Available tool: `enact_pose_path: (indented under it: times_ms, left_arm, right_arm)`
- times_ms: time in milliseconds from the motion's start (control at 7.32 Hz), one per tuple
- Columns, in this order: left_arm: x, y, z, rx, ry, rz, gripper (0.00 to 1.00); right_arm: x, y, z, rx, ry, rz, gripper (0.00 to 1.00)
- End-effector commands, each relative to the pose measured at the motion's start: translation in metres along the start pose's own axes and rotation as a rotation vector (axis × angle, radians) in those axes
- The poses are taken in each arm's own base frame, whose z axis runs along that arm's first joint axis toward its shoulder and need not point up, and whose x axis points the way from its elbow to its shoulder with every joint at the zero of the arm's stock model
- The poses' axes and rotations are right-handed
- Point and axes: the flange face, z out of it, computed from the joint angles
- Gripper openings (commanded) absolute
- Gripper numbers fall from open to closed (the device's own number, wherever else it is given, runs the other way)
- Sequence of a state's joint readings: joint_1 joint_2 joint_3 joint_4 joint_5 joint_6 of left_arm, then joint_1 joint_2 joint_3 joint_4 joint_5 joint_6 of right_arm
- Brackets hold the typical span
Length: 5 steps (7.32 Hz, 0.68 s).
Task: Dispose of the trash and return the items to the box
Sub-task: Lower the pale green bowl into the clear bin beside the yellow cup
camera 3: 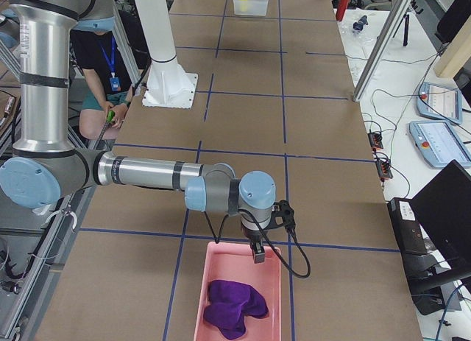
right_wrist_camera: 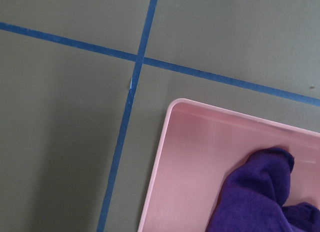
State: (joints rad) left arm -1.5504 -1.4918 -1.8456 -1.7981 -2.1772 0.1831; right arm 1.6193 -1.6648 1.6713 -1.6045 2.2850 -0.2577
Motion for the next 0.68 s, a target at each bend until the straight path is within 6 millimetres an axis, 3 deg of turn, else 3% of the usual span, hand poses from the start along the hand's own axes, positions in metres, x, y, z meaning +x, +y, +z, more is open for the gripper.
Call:
enact_pose_path:
  times_ms: [0,273,410,547]
  left_arm:
    - [-0.084,0.094,0.025,-0.067,0.000,0.087,0.00]
    - [-0.099,0.169,0.074,-0.064,-0.001,0.100,0.00]
    - [-0.110,0.198,0.101,-0.047,-0.007,0.112,0.00]
    - [-0.114,0.213,0.113,-0.049,-0.006,0.110,0.00]
  right_arm:
    - [-0.019,0.008,-0.018,-0.012,-0.002,0.011,1.00]
    - [-0.018,0.009,-0.017,-0.014,-0.004,0.013,1.00]
    - [-0.017,0.010,-0.015,-0.016,-0.008,0.015,1.00]
    - [-0.018,0.010,-0.016,-0.014,-0.011,0.014,1.00]
